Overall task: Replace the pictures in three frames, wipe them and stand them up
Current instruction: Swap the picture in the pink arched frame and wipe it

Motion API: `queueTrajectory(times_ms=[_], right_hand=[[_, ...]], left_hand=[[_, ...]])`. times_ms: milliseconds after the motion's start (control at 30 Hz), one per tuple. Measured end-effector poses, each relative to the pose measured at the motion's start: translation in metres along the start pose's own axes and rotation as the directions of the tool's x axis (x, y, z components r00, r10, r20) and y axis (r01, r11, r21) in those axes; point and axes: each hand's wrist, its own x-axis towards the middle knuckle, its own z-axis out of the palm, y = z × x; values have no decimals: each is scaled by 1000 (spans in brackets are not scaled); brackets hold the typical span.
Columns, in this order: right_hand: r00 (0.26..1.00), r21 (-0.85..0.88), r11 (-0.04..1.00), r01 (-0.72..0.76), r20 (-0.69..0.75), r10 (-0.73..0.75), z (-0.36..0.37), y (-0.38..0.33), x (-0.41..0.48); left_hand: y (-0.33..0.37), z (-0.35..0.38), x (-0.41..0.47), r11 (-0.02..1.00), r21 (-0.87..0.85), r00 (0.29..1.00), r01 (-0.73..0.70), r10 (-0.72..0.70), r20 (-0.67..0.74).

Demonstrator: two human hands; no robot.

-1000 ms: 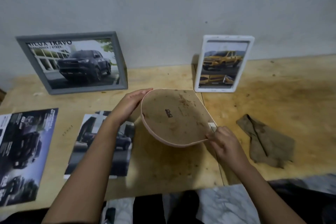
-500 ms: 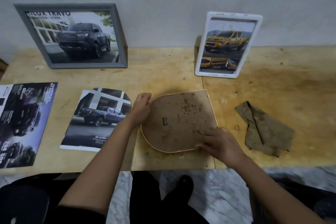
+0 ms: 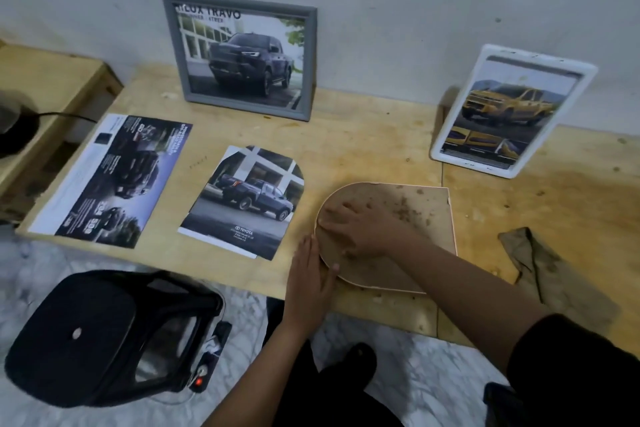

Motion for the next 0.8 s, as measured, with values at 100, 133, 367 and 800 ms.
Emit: queueTrajectory(times_ms=[100, 133, 367, 800], right_hand=[[1000, -134, 991, 17, 11, -16, -10, -4, 2], [1000, -182, 983, 22, 5, -22, -13, -5, 3], [987, -349, 931, 109, -75, -144, -25, -3, -1], [919, -475, 788, 393, 170, -356, -61, 5, 34]], left_hand=[[-4, 0, -2, 1000, 20, 1000, -24, 24, 3], [-5, 1, -2, 999, 37, 1000, -25, 25, 5], [-8, 3, -1, 986, 158, 998, -59, 60, 0], [-6, 7, -2, 991, 134, 998, -22, 30, -56]])
